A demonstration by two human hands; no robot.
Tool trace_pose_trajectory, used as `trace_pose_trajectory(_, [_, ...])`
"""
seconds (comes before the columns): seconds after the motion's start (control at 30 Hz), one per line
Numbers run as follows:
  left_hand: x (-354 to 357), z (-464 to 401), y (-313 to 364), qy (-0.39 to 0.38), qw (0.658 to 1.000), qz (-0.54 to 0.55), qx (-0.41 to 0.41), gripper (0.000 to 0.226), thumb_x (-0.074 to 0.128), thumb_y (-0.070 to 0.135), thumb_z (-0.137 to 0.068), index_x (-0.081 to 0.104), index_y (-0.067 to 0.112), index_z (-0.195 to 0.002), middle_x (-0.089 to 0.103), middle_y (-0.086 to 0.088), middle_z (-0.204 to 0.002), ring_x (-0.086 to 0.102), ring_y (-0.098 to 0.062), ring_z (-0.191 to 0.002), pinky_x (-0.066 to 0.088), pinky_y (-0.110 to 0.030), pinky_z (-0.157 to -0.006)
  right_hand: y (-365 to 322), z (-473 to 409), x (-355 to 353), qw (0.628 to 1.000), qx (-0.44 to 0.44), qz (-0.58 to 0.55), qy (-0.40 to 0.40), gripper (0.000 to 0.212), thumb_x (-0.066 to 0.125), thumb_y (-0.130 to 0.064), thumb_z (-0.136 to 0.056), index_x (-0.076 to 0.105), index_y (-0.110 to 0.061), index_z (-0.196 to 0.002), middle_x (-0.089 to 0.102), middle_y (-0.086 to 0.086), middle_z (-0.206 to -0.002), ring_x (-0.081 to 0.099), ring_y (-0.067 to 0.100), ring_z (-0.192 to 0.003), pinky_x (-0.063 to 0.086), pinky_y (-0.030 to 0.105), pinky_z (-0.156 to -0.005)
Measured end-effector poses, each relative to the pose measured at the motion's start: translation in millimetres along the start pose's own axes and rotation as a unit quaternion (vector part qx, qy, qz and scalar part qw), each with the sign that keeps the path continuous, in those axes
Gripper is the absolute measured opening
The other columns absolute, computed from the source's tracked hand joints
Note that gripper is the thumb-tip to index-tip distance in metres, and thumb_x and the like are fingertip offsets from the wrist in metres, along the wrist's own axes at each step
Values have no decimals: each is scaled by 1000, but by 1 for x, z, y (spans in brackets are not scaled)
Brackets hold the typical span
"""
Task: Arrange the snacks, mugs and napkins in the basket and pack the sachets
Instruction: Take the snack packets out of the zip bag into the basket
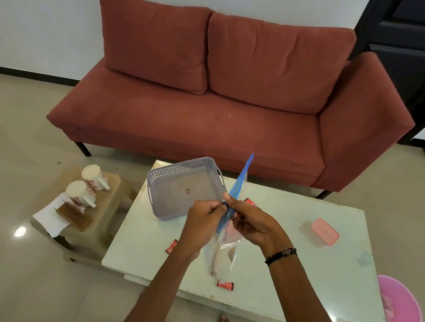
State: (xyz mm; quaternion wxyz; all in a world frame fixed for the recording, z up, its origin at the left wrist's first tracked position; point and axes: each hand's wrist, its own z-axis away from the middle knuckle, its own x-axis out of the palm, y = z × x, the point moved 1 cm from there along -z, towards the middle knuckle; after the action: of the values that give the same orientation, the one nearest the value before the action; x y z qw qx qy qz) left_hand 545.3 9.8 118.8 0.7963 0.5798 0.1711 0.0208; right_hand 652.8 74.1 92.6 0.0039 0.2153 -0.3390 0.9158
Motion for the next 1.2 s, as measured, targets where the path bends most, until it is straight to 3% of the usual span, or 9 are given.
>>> trace_pose_trajectory(0.1, [-1,3,-1,13,998,-57,13,25,56,16,-92,66,-6,-96,68,-26,-96,65,-35,-83,56,-42,-84,3,3,-4,999,-23,30,16,23,79,-26,-72,69,-14,-55,64,1,-54,54,7,-42,51,12,-47])
trace_pose_trajectory(0.23, [-5,7,-5,-48,991,-126,-3,22,53,22,-93,63,4,-85,68,-14,-79,64,-14,-56,59,-26,-62,4,7,-5,989,-71,121,47,25,79,-22,-75,63,-15,-57,60,-3,-52,55,6,-46,50,14,-51])
trace_pose_trajectory(0.43, [4,11,-8,19,983,-164,75,23,45,21,-97,57,7,-84,65,-17,-85,62,-23,-73,58,-39,-73,7,20,-8,955,-72,286,22,17,59,-28,-88,60,-12,-82,63,1,-74,58,8,-66,52,14,-60])
trace_pose_trajectory(0.57, [6,15,-13,16,979,-183,90,24,43,19,-97,54,8,-79,60,-12,-78,58,-20,-71,57,-39,-73,10,33,-14,929,-31,365,-55,22,52,-33,-90,63,-16,-82,66,-5,-77,62,5,-68,54,15,-65])
trace_pose_trajectory(0.67, [8,15,-16,-11,986,-151,66,25,42,20,-98,55,4,-84,61,-15,-80,59,-23,-70,56,-35,-69,10,36,-15,909,-58,403,-90,24,47,-28,-94,63,-19,-78,65,-5,-78,59,4,-71,51,14,-68])
trace_pose_trajectory(0.77, [8,14,-18,-67,993,-96,-14,30,38,23,-99,54,8,-80,57,-6,-68,51,-13,-55,47,-22,-52,17,36,-13,903,-138,401,-71,31,44,-24,-97,61,-18,-72,64,-10,-70,58,1,-65,50,13,-66])
trace_pose_trajectory(0.87, [3,12,-17,-142,983,-79,-85,35,34,26,-98,55,15,-72,53,2,-57,45,-8,-48,39,-15,-44,26,34,-16,912,-178,365,-64,30,43,-21,-96,58,-14,-70,60,-5,-69,53,6,-65,46,18,-68])
trace_pose_trajectory(1.03, [0,12,-19,-154,986,-38,-52,35,36,21,-97,53,16,-67,48,5,-54,40,-2,-40,35,-13,-41,18,38,-20,925,-90,350,-122,37,41,-25,-95,62,-23,-64,58,-9,-63,48,4,-57,44,17,-64])
trace_pose_trajectory(1.2, [9,15,-22,-121,990,70,-25,37,38,22,-99,50,15,-65,42,10,-45,35,-6,-39,31,-16,-38,20,38,-15,935,-161,304,-82,33,40,-22,-96,49,-16,-64,43,-1,-63,38,9,-59,37,21,-61])
